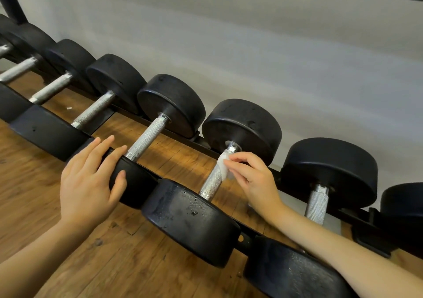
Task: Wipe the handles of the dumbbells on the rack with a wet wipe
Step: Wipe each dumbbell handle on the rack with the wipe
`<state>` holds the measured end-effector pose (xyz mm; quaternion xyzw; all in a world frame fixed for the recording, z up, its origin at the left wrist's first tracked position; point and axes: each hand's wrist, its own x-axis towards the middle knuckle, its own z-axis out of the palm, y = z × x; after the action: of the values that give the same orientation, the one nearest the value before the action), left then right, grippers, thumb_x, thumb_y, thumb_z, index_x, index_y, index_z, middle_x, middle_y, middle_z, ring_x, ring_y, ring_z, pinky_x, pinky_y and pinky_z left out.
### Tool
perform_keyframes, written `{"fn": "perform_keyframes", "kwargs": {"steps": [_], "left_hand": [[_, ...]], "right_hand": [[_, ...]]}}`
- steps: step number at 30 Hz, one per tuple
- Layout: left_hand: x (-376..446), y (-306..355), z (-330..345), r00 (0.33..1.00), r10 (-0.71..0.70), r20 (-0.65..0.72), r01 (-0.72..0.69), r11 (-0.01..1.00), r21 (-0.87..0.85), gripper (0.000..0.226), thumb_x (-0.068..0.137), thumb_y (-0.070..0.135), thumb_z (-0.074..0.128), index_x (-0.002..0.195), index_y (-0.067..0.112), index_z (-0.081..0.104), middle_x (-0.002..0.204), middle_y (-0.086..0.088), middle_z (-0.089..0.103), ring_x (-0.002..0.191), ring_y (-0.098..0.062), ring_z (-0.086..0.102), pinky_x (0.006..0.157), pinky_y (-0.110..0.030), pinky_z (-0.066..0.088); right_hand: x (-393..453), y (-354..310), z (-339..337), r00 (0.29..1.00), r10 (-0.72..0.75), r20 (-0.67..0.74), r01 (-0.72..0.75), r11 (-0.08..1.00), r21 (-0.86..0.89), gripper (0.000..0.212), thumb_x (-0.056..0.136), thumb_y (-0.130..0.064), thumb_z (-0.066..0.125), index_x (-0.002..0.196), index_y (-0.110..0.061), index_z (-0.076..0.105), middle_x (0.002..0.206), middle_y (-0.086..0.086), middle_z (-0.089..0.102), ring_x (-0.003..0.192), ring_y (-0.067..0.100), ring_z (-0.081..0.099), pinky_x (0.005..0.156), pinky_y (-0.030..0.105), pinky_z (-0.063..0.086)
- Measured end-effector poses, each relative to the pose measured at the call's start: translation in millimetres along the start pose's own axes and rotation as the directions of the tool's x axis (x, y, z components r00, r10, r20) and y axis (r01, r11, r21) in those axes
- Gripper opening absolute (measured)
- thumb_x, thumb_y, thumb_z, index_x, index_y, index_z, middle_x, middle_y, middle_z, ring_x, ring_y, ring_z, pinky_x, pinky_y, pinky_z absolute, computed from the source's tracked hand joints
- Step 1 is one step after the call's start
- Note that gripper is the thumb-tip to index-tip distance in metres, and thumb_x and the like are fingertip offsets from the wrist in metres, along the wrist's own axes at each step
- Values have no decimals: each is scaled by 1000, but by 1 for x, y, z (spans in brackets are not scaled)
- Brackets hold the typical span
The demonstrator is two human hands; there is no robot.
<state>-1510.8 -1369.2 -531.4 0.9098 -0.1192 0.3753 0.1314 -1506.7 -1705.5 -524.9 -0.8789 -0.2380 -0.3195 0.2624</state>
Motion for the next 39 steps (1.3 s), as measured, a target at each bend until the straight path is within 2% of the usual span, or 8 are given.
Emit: {"fn": "perform_keyframes", "kwargs": {"steps": [3, 9, 13, 20, 23, 25, 31, 39], "left_hand": [[0, 0, 0, 1000, 2, -6, -2, 1000, -2, 50, 93, 34, 42, 131, 7, 61, 141, -18, 52, 135, -38, 43, 103, -56, 37], [0, 1, -1, 1000, -2, 4, 2, 1000, 0, 52, 93, 34, 41, 132, 6, 60, 142, -18, 51, 136, -39, 42, 103, -56, 36], [0, 1, -1, 1000, -2, 8, 2, 1000, 2, 52, 94, 35, 40, 132, 6, 60, 143, -19, 51, 136, -39, 42, 104, -56, 35], [0, 0, 0, 1000, -5, 14, 5, 1000, 8, 51, 94, 35, 40, 132, 7, 60, 143, -18, 51, 137, -38, 42, 104, -56, 36], [-1, -1, 0, 1000, -6, 21, 5, 1000, 11, 52, 95, 36, 40, 133, 7, 60, 144, -18, 50, 137, -38, 41, 105, -57, 37], [-1, -1, 0, 999, -12, 30, 11, 1000, 12, 52, 95, 36, 40, 134, 7, 59, 144, -18, 50, 138, -38, 40, 106, -57, 36], [-2, -1, 0, 999, -26, 43, 25, 999, 19, 53, 95, 37, 39, 135, 9, 58, 146, -17, 48, 139, -37, 39, 106, -56, 35], [-1, -1, 0, 998, -31, 51, 30, 999, 22, 54, 94, 37, 38, 136, 9, 57, 146, -17, 48, 139, -37, 39, 106, -56, 35]], "right_hand": [[0, 1, 2, 1000, -19, 9, 19, 1000, -1, 25, 88, -14, 63, 110, -4, 71, 112, 7, 63, 108, 13, 54, 98, 13, 40], [1, 2, 0, 1000, 14, -3, -14, 1000, 20, 24, 88, -15, 61, 107, -4, 72, 109, 7, 64, 105, 11, 55, 96, 14, 43], [-3, -2, 1, 997, -60, 43, 61, 998, -24, 26, 90, -18, 57, 108, -5, 71, 109, 8, 63, 105, 13, 55, 95, 13, 42], [-2, 3, -2, 996, -57, 61, 59, 998, -25, 24, 85, -5, 68, 108, -4, 71, 107, 8, 63, 101, 15, 59, 88, 25, 52], [-6, -2, -2, 985, -125, 120, 130, 991, -34, 27, 88, -14, 59, 111, -4, 70, 109, 9, 62, 102, 15, 58, 89, 20, 50], [-5, -3, -3, 987, -110, 114, 111, 994, -6, 29, 89, -16, 56, 111, -4, 70, 108, 9, 62, 101, 13, 57, 89, 18, 49], [-9, -5, -1, 970, -177, 169, 178, 984, 8, 30, 92, -17, 53, 115, -5, 68, 109, 8, 61, 99, 18, 59, 86, 25, 53], [-8, -8, -2, 977, -145, 155, 153, 988, -35, 31, 95, -28, 51, 113, -10, 68, 109, 2, 63, 100, 13, 59, 91, 29, 53]]}}
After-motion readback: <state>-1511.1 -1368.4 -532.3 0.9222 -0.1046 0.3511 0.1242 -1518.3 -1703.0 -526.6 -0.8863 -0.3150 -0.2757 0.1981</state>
